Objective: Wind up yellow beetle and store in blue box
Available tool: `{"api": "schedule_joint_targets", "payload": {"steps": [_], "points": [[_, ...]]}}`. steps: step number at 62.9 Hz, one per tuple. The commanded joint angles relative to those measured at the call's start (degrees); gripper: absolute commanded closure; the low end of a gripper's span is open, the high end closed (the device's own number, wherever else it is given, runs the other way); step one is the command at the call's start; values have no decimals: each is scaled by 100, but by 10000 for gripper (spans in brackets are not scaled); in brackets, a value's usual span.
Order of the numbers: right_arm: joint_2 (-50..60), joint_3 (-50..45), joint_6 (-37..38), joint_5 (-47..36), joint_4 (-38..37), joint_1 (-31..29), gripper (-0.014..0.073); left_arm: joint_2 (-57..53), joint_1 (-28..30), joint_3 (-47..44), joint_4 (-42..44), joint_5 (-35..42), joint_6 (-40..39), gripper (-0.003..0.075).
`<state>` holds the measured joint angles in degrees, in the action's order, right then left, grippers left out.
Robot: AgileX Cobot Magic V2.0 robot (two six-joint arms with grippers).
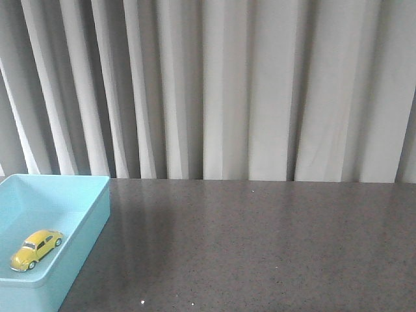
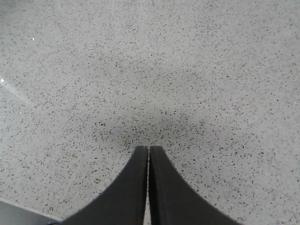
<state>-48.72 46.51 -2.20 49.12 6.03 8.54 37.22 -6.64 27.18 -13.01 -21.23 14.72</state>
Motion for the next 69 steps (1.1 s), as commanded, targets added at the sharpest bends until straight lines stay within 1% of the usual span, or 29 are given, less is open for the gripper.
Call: {"api": "schedule_joint_targets", "payload": {"steps": [1, 30, 35, 40, 50, 55, 59, 65, 69], "points": [[51, 148, -28, -292, 3, -14, 601, 11, -34, 148, -40, 411, -21, 728], [51, 148, -28, -292, 3, -14, 601, -59, -58, 84, -32, 479, -21, 727], [51, 148, -28, -292, 27, -14, 601, -343, -49, -183, -32, 659, -21, 727], [51, 148, -28, -292, 5, -14, 601, -906, -49, -590, -32, 983, -51, 727], [51, 148, -28, -292, 21, -14, 601, -2044, -49, -1611, -81, 2160, -80, 727], [51, 148, -28, -292, 21, -14, 601, -2502, 1, -2062, -3, 2577, -355, 727], [51, 148, -28, -292, 21, -14, 601, -2848, 74, -2435, 262, 2880, -769, 727], [51, 148, -28, -292, 21, -14, 601, -3253, 160, -2830, 774, 3098, -1369, 727], [51, 148, -28, -292, 21, -14, 601, -3450, 173, -2802, 891, 2758, -1512, 727]]}}
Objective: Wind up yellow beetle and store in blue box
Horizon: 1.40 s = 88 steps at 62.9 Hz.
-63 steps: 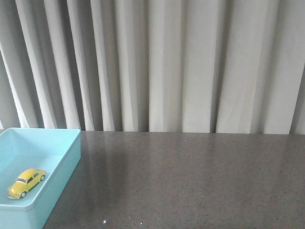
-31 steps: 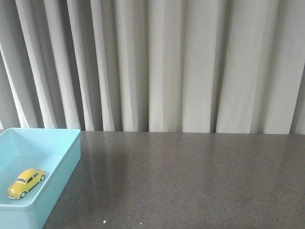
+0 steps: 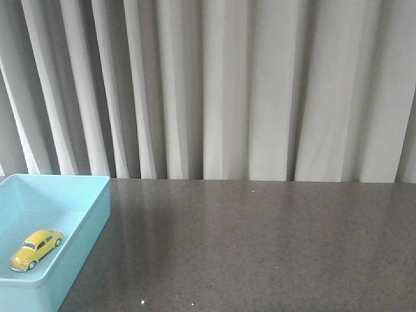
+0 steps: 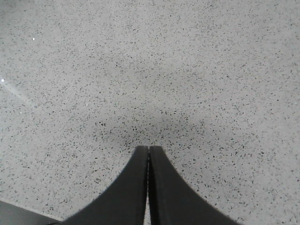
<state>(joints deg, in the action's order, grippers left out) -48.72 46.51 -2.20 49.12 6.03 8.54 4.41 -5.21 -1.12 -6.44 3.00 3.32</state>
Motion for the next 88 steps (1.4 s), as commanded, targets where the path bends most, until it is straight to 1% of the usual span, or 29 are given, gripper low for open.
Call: {"api": "schedule_joint_targets", "payload": {"steps": [1, 9, 23, 66, 70, 73, 77, 82, 88], "points": [[51, 148, -28, -292, 21, -14, 601, -208, 39, 27, 234, 316, -372, 727], [51, 148, -28, -292, 21, -14, 601, -639, 59, 11, 224, 137, -365, 727], [51, 148, -28, -275, 21, -14, 601, -593, 59, 17, 216, -118, -365, 727], [51, 148, -28, -298, 21, -14, 601, -593, 59, 17, 216, -118, -365, 727], [181, 67, -95, -359, -29, -28, 601, -593, 59, 17, 216, -118, -365, 727], [362, -71, -178, -525, -171, -106, 601, -593, 59, 17, 216, -118, -365, 727], [728, -372, -178, -984, -222, -298, 601, -593, 59, 17, 216, -118, -365, 727], [1246, -929, -178, -1866, -261, -572, 601, -593, 59, 17, 216, -118, -365, 727], [2037, -1847, -178, -2991, -261, -918, 601, -593, 59, 17, 216, -118, -365, 727]]}}
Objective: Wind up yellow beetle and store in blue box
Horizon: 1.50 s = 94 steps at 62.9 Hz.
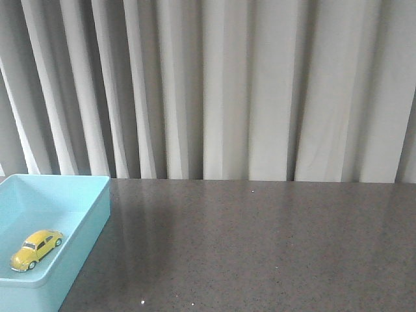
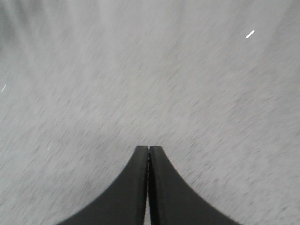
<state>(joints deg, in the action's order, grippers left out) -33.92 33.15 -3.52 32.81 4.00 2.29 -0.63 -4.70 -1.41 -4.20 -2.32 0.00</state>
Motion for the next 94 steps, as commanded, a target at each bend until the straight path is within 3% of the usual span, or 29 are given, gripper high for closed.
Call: {"api": "schedule_joint_targets", "payload": {"steps": [1, 12, 20, 32, 94], "points": [[738, -635, -46, -1512, -58, -352, 601, -89, 7, 46, -8, 415, -33, 727], [2219, -2169, -32, -3182, -78, -604, 601, -89, 7, 46, -8, 415, -33, 727], [2890, -2977, -29, -3721, -77, -604, 601, -89, 7, 46, -8, 415, -33, 727], [3529, -3413, -29, -3673, -77, -609, 601, -89, 7, 46, -8, 415, -33, 727], [3506, -3485, -34, -3473, -77, -616, 601, -89, 7, 46, -12, 415, -33, 726]]}}
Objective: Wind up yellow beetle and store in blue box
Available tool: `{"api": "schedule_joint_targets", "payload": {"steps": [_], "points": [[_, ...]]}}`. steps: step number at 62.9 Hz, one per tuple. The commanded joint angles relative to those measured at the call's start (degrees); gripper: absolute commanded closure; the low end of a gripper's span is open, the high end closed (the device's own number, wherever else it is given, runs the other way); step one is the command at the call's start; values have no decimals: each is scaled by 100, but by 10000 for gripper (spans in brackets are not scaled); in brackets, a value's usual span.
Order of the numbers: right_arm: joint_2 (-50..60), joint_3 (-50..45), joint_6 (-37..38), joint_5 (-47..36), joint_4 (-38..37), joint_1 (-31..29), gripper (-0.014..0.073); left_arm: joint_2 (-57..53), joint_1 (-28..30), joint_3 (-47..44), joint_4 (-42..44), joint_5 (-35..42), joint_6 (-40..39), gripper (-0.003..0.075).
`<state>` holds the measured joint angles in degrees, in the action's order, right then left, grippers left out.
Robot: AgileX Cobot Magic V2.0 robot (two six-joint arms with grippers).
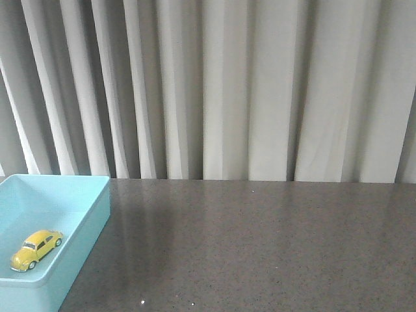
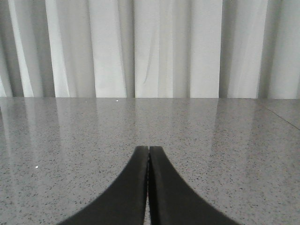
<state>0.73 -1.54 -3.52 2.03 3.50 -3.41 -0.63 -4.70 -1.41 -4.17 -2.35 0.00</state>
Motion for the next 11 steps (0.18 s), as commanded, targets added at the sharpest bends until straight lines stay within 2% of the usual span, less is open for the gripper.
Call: {"api": "schedule_joint_targets", "payload": {"steps": [1, 11], "points": [[41, -16, -34, -395, -27, -45, 601, -89, 7, 46, -15, 417, -33, 726], [41, -16, -34, -395, -27, -45, 601, -89, 7, 46, -15, 417, -33, 726]]}}
